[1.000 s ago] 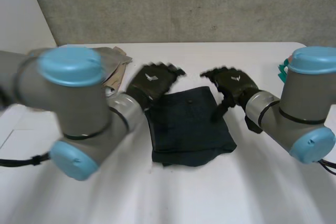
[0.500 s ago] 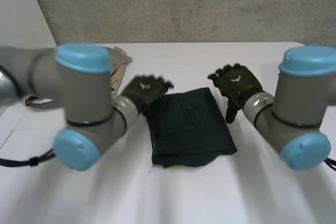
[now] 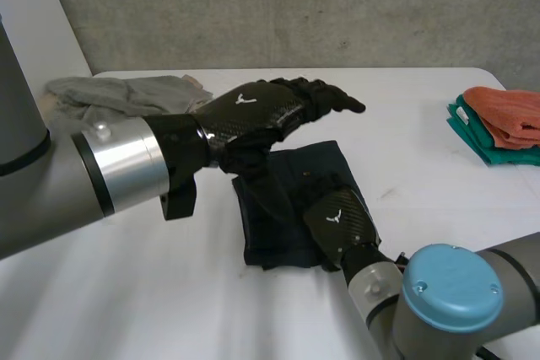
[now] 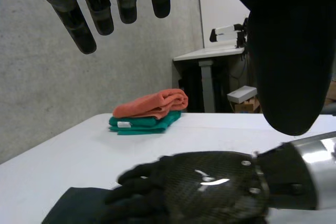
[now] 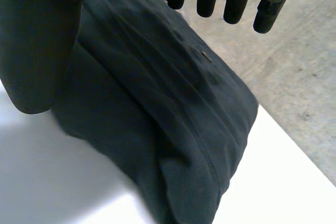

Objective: Fold the laundry.

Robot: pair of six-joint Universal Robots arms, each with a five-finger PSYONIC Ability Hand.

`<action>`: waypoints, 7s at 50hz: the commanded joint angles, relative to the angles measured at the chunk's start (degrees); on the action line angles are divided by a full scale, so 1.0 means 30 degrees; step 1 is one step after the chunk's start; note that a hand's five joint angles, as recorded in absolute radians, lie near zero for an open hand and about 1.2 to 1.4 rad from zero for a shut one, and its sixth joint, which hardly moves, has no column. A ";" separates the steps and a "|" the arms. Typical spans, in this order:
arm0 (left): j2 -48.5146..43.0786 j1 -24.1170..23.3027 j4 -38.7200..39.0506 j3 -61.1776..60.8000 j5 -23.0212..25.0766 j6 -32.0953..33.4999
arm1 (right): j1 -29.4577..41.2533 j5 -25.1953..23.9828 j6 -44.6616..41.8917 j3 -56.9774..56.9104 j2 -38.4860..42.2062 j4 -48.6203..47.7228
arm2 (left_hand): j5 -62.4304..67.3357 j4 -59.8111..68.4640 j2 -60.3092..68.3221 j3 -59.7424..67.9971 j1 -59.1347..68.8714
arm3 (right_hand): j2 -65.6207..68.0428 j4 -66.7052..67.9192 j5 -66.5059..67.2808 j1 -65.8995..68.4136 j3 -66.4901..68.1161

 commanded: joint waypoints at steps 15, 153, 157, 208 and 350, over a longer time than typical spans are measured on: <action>0.0562 -0.0378 0.2478 -0.1632 -0.1931 -0.0246 | -0.0741 -0.0886 0.0252 -0.4384 0.2945 -0.1503 | -0.0928 -0.0535 0.0117 0.0034 0.0312 | 2.3603 2.2632 2.2399 2.3247 2.3081; -2.0712 0.9702 1.1678 1.6564 -0.8696 0.8280 | -0.7626 -0.6484 -0.1065 -0.2482 0.0219 0.0782 | 2.2406 2.2798 2.3450 2.3368 2.3645 | 0.0269 -0.0701 -0.0934 -0.0086 -0.0253; -1.6938 0.8999 1.1443 1.4077 -0.9751 0.7725 | -0.7714 -0.6366 -0.1036 -0.2452 -0.0072 0.0782 | 2.2406 2.2798 2.3450 2.3368 2.3645 | 0.0269 -0.0701 -0.0934 -0.0086 -0.0253; -0.0938 0.0734 0.8102 -0.4176 -0.9489 0.1571 | -0.9562 -0.4784 0.2189 -0.4854 -0.4086 1.0268 | -0.0928 -0.0535 0.0117 0.0034 0.0312 | 0.0269 -0.0701 -0.0934 -0.0086 -0.0253; -0.3217 0.2436 0.6519 -0.6786 -1.2360 0.4412 | -0.7362 -0.1942 0.0224 -0.6525 -0.1450 1.0187 | 0.1049 0.1442 0.2093 0.2011 0.2289 | 2.3603 2.2632 2.2399 2.3247 2.3081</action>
